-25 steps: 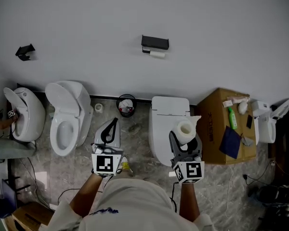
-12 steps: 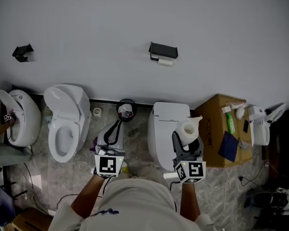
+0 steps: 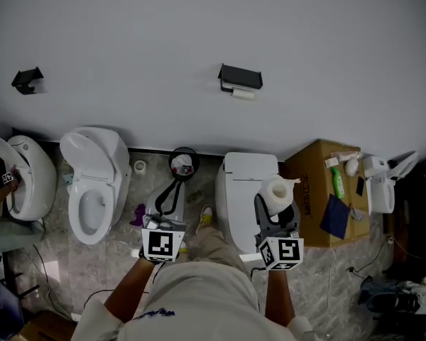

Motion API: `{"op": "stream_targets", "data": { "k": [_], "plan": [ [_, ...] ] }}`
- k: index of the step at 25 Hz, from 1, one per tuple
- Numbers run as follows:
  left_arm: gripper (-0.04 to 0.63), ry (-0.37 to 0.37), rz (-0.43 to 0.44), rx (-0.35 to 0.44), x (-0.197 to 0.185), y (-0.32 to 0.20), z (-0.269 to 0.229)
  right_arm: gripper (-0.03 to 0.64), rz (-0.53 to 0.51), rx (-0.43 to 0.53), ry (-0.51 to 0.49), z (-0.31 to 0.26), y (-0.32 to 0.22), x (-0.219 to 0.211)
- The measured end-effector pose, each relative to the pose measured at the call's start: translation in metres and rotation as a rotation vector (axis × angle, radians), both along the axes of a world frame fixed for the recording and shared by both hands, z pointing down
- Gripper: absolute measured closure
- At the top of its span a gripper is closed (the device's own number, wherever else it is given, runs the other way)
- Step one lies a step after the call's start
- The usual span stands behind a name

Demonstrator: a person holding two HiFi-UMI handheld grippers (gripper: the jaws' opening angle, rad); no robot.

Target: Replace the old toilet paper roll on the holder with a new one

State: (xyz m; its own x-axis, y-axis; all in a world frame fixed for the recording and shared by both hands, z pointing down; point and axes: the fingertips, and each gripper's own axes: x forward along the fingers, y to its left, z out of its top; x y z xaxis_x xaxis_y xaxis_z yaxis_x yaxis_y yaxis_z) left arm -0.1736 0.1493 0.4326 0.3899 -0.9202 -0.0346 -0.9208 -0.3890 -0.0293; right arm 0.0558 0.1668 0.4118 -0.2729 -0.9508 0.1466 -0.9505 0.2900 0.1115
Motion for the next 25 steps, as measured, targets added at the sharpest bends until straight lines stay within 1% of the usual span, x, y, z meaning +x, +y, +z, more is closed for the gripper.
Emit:
{"op": "stream_targets", "data": {
  "k": [3,7,11,15,16,21,23,25],
  "plan": [
    [0.566,-0.006,0.016,-0.002,0.009,-0.01,0.003,0.327,0.004,-0.006,-0.011,0.005,-0.012,0.003],
    [0.565,-0.012,0.015,-0.011,0.015,-0.033,0.007,0.327,0.002,0.0,-0.024,0.008,-0.035,0.008],
    [0.566,-0.052,0.015,-0.029,0.024,-0.068,0.015,0.327,-0.001,0.0,-0.034,0.012,-0.072,0.019],
    [0.566,-0.063,0.014,-0.048,0.042,-0.113,0.018,0.327,-0.007,0.001,-0.04,0.015,-0.118,0.034],
    [0.566,-0.09,0.019,-0.043,0.048,-0.125,0.02,0.327,-0.009,0.0,-0.041,0.016,-0.129,0.037],
    [0.565,-0.282,0.053,-0.046,0.082,-0.184,0.041,0.327,-0.033,-0.02,-0.039,0.024,-0.178,0.052],
    [0.563,-0.337,0.064,-0.045,0.095,-0.205,0.049,0.327,-0.047,-0.026,-0.04,0.028,-0.195,0.058],
    [0.558,-0.365,0.078,-0.061,0.108,-0.227,0.057,0.327,-0.054,-0.032,-0.044,0.031,-0.211,0.065]
  ]
}}
